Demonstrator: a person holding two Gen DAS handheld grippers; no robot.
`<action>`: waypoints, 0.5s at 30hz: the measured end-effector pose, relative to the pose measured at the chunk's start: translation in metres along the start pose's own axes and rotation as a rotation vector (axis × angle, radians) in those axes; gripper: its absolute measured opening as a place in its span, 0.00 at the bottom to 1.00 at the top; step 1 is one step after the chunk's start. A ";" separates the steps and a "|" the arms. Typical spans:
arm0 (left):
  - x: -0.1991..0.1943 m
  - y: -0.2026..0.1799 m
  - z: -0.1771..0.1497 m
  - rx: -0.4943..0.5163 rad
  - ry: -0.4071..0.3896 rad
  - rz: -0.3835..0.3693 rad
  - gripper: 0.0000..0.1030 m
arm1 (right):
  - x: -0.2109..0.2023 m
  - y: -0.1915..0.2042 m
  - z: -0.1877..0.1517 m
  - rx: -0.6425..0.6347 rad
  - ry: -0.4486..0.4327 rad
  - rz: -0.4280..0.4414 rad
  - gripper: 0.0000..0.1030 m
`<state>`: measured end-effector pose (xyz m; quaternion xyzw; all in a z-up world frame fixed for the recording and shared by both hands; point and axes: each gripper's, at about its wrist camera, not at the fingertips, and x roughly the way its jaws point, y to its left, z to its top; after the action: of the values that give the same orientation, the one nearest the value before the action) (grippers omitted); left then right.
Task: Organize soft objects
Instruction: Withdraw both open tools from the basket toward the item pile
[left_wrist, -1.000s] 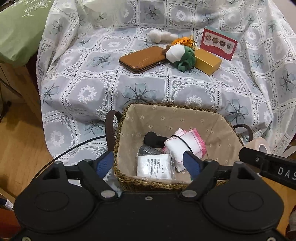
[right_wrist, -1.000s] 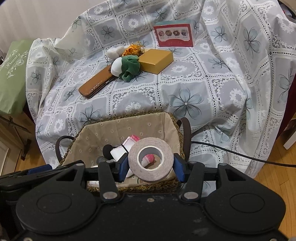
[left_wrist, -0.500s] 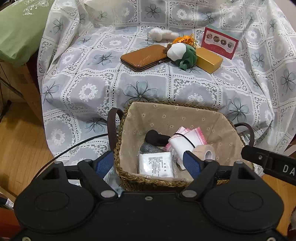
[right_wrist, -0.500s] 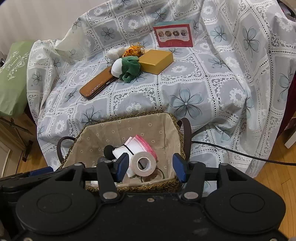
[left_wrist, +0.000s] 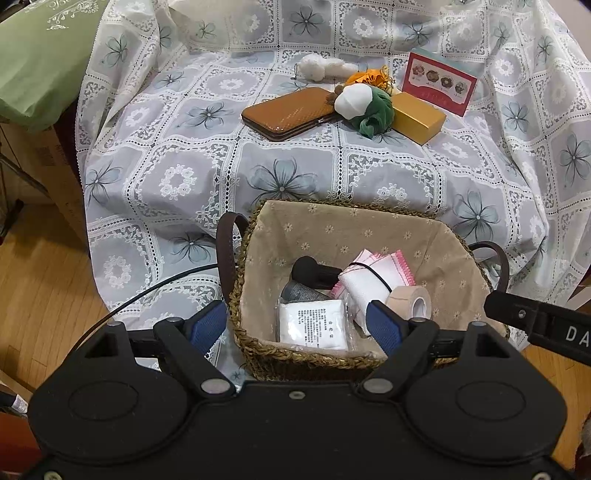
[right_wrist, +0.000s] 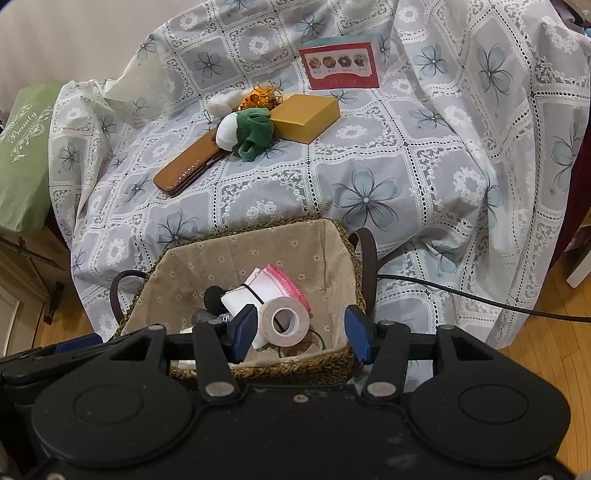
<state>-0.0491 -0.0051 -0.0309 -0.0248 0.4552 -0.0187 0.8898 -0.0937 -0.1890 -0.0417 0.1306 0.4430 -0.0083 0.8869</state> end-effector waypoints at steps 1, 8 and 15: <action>0.000 0.000 0.000 0.001 0.002 0.000 0.77 | 0.000 0.000 0.000 0.001 0.000 -0.001 0.51; 0.002 0.000 -0.002 0.006 0.018 0.006 0.77 | 0.000 -0.002 -0.001 0.011 0.007 -0.008 0.52; 0.002 -0.001 -0.002 0.013 0.027 0.010 0.77 | -0.001 -0.002 -0.001 0.014 0.005 -0.015 0.55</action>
<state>-0.0493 -0.0063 -0.0340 -0.0166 0.4670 -0.0173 0.8839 -0.0950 -0.1908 -0.0418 0.1333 0.4462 -0.0179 0.8848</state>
